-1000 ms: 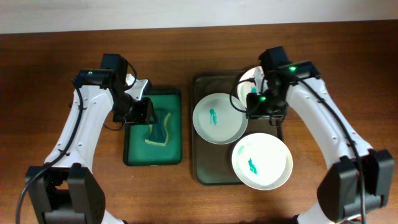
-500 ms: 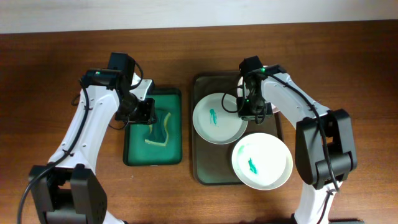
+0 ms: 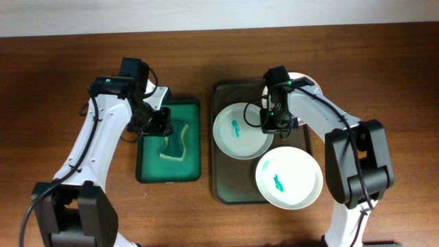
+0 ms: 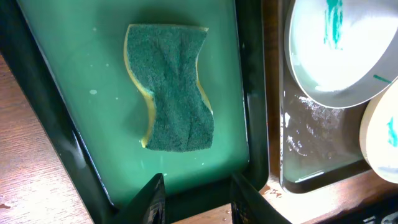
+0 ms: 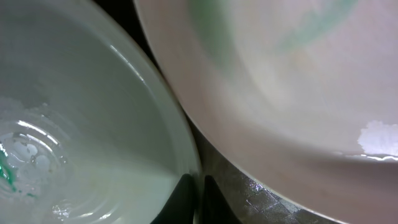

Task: Clean dirty plates on tray and stack at the side
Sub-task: 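Move left gripper over the sponge and right gripper to the top plate rim, then lower the left gripper and pinch the green-yellow sponge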

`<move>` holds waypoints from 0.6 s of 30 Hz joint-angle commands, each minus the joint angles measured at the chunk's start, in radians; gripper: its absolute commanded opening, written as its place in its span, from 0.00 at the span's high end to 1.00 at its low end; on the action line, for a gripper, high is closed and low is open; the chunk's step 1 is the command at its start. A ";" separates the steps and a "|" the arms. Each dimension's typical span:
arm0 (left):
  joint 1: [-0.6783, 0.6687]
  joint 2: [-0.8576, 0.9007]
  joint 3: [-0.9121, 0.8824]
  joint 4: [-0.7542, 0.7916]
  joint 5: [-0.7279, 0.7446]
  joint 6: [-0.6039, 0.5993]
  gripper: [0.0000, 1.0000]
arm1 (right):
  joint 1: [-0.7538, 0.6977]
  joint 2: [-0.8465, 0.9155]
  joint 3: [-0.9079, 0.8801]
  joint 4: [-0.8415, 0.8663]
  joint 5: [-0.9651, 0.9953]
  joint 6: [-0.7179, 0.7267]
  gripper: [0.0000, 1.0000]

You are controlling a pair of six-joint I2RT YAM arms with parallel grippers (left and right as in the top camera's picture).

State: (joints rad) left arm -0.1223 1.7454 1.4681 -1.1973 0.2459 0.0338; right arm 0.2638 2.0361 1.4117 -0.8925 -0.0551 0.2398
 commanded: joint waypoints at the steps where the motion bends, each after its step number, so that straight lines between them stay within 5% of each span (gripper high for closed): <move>1: 0.000 0.003 0.006 0.017 -0.058 -0.050 0.69 | 0.005 0.007 -0.003 -0.009 -0.047 0.005 0.96; 4: -0.001 0.003 0.006 0.018 -0.113 -0.075 0.69 | 0.005 -0.005 -0.003 -0.019 -0.076 0.005 0.95; 9: -0.030 0.003 0.006 0.019 -0.113 -0.075 0.70 | 0.004 -0.010 0.010 -0.046 -0.095 0.005 0.73; 13: -0.072 0.003 0.005 0.031 -0.206 -0.124 0.69 | 0.004 -0.011 0.019 -0.045 -0.094 0.005 0.85; 18: -0.074 0.003 0.005 0.037 -0.206 -0.124 0.68 | 0.003 -0.010 0.021 -0.027 -0.077 0.005 0.75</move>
State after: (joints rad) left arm -0.1951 1.7454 1.4681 -1.1618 0.0616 -0.0731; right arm 0.2619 2.0357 1.4117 -0.9264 -0.1329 0.2394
